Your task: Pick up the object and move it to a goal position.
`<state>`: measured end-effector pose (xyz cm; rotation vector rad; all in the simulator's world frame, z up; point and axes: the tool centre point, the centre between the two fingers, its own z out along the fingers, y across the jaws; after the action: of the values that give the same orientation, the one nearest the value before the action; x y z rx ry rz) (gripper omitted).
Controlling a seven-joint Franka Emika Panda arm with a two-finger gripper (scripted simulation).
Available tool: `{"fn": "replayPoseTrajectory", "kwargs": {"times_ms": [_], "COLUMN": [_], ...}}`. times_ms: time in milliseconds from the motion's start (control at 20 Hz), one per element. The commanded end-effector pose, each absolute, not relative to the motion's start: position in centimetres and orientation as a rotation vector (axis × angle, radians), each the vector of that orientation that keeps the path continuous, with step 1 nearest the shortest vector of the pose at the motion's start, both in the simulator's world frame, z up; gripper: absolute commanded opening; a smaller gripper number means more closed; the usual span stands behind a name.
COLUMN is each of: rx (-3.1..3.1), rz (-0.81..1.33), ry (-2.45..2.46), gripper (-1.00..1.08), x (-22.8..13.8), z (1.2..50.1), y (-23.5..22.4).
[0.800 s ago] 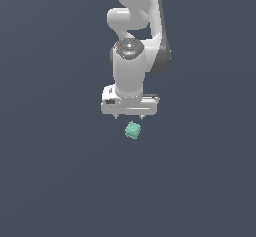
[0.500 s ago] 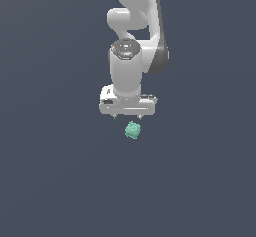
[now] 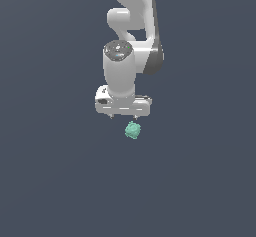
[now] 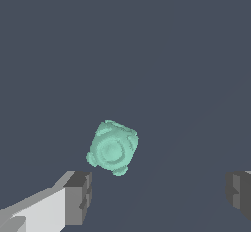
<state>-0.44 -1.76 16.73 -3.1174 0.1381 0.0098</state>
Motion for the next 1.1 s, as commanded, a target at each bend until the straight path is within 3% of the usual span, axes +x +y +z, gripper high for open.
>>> {"fn": "replayPoseTrajectory", "kwargs": {"times_ms": [0,1050], "rx": [-3.117,-3.073], "rz": [0.01,0.004], "ry": [0.154,0.632], "gripper": [1.0,1.0], "x": [-0.5,-1.4], "z": [16.5,10.3], "y": [-1.6,1.8]}}
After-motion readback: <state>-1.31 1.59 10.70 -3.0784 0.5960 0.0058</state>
